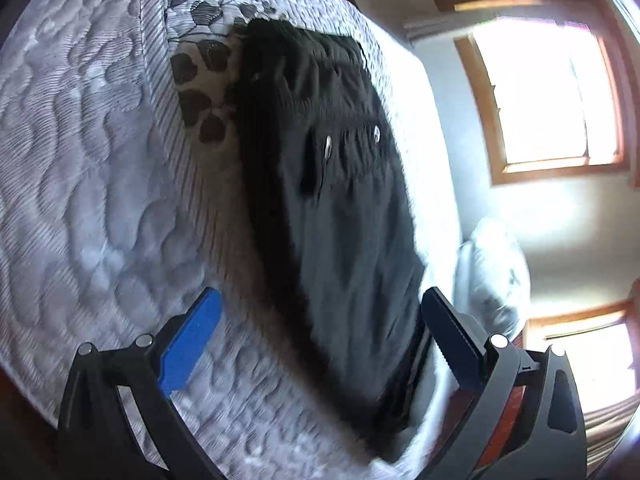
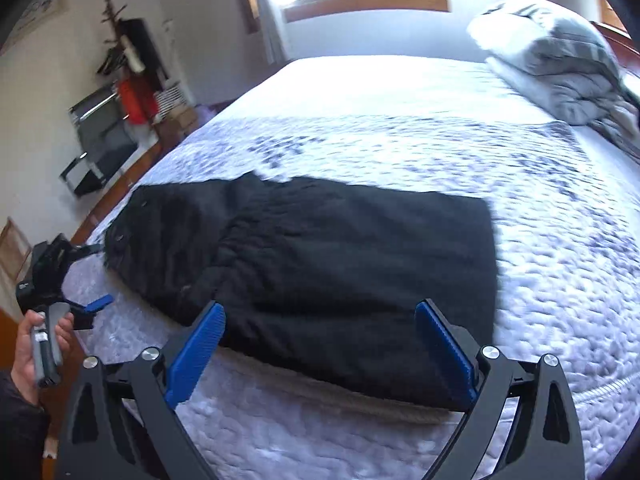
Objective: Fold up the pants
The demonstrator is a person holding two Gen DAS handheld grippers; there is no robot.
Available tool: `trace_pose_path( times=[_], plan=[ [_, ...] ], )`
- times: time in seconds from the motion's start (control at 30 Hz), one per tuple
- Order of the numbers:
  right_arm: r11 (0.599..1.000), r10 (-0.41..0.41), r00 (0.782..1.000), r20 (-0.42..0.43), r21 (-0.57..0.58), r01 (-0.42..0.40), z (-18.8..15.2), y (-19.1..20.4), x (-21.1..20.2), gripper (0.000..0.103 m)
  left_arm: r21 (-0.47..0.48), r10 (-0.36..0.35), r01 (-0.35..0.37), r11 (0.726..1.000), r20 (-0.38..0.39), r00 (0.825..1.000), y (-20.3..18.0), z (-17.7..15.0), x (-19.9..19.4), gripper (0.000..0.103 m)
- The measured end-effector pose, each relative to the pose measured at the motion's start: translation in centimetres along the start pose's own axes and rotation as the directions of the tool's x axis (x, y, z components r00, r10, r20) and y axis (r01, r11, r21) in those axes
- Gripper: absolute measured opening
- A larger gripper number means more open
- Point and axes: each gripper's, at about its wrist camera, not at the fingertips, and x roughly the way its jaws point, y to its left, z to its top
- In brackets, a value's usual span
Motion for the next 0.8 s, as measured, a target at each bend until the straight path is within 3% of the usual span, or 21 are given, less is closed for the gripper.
trace_pose_path(
  times=[0.13,0.3,0.47,0.8],
  plan=[
    [0.996,-0.047,0.999,0.005,0.073,0.047,0.0,-3.0,0.1,0.096,-0.037,-0.014,0.015,0.999,0.023,1.000,0.3,2.1,0.4,0.100],
    [0.992,-0.058,0.998,0.012,0.113,0.056,0.2,-4.4,0.6,0.096,-0.124,-0.083,0.087,0.988,0.039,0.996,1.8,4.8,0.7,0.100],
    [0.996,-0.058,0.998,0.013,0.070,0.057,0.4,-3.6,1.4,0.096,-0.221,-0.148,0.149,0.964,0.023,0.989,3.4,6.4,1.8,0.100],
    [0.999,-0.044,0.999,-0.012,0.024,0.045,0.6,-1.8,3.2,0.096,-0.284,-0.261,0.245,0.927,-0.018,0.965,3.4,7.7,4.7,0.099]
  ],
)
